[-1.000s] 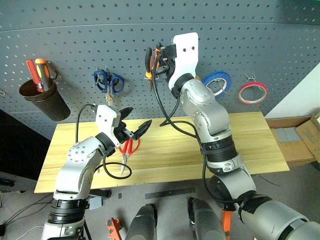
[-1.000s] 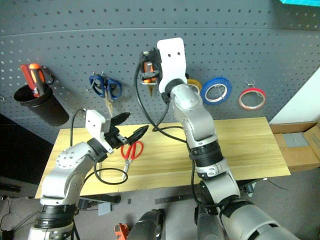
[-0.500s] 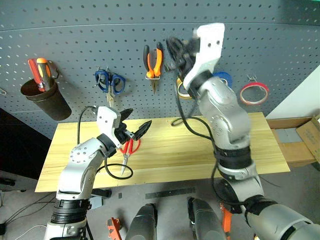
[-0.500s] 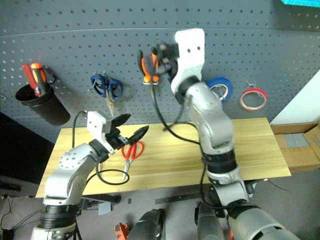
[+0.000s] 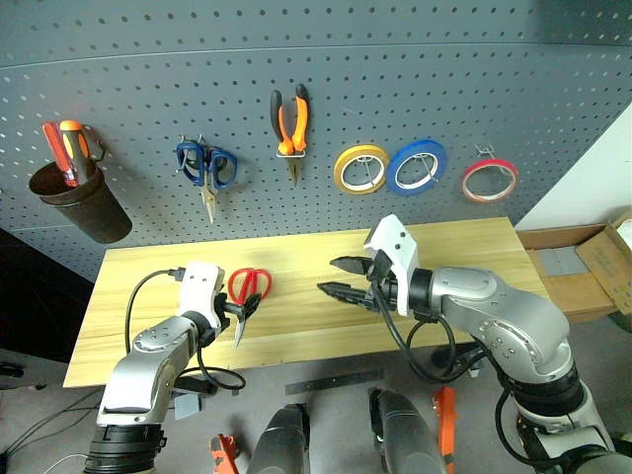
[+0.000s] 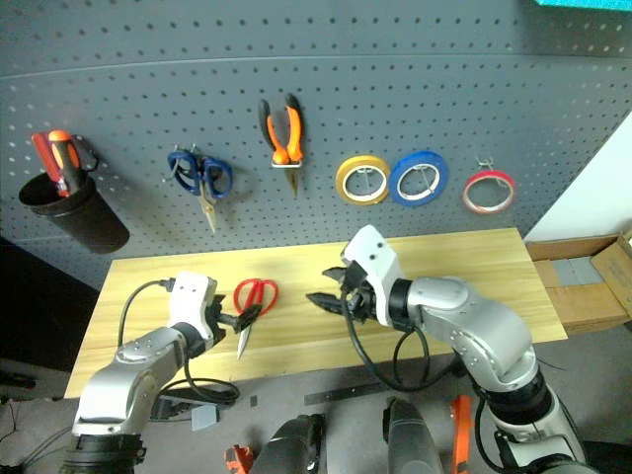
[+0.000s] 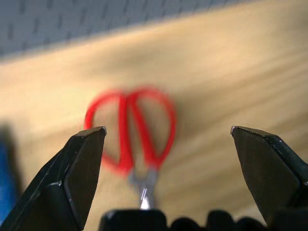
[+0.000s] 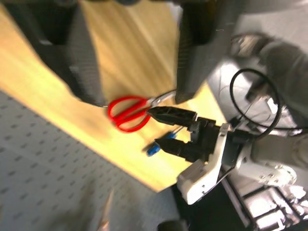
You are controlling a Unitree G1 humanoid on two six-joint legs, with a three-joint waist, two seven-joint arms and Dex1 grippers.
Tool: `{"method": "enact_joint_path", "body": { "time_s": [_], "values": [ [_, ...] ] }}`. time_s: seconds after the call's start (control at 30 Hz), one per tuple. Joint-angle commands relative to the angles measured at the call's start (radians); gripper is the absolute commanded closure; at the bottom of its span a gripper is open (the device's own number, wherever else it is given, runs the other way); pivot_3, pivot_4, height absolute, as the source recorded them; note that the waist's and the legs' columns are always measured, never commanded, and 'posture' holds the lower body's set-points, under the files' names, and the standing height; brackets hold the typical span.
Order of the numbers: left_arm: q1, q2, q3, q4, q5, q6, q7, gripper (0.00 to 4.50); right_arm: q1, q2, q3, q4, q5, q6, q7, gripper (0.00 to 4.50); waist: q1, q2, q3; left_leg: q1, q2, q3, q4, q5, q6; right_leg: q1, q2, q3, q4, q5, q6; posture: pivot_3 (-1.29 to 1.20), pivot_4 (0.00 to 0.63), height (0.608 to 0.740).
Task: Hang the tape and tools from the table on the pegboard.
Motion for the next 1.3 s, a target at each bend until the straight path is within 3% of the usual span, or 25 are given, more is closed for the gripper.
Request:
{"method": "enact_joint_path", "body": {
  "time_s": [0.03, 0.27, 0.7, 1.13, 1.3],
  "values": [
    [-0.005, 0.025, -0.007, 0.003, 0.038, 0.141, 0.05, 0.0, 0.003, 0.005, 0.034, -0.035, -0.019, 0.007, -0.031, 1.15, 0.0, 0.0, 0.001, 0.0, 0.0, 0.0, 0.0, 0.0, 0.0, 0.0, 0.0, 0.0, 0.0, 0.0, 0.0, -0.01, 0.301, 0.74],
    [-0.064, 0.001, -0.002, 0.095, 0.035, 0.202, 0.047, 0.0, -0.002, 0.027, 0.103, -0.043, -0.031, 0.03, -0.054, 1.15, 0.006, 0.0, 0.006, 0.0, 0.0, -0.002, 0.0, 0.0, 0.0, 0.0, 0.0, -0.002, 0.0, 0.0, 0.0, -0.01, 0.31, 0.74],
    [-0.148, -0.063, -0.074, 0.239, 0.089, 0.157, 0.066, 0.0, 0.003, 0.033, 0.111, -0.043, -0.031, 0.039, -0.065, 1.15, 0.006, -0.001, 0.01, -0.001, 0.0, -0.004, -0.001, 0.0, 0.0, 0.0, -0.001, -0.002, -0.001, 0.0, 0.0, -0.03, 0.311, 0.74],
    [-0.131, -0.053, -0.036, 0.32, 0.121, -0.011, 0.057, 4.2, -0.008, 0.006, 0.107, -0.034, -0.051, 0.017, -0.053, 1.1, 0.006, -0.001, 0.01, -0.001, 0.0, -0.004, -0.001, 0.0, 0.0, 0.0, -0.002, -0.002, -0.001, 0.0, 0.0, -0.05, 0.301, 0.74],
    [-0.097, -0.067, -0.006, 0.266, 0.101, -0.113, 0.045, 4.27, 0.002, -0.02, 0.099, -0.046, -0.049, 0.01, -0.046, 1.1, 0.005, -0.001, 0.01, -0.001, 0.0, -0.004, -0.001, 0.0, 0.0, 0.0, -0.002, -0.002, -0.002, 0.0, 0.0, -0.06, 0.293, 0.74]
  ]
}}
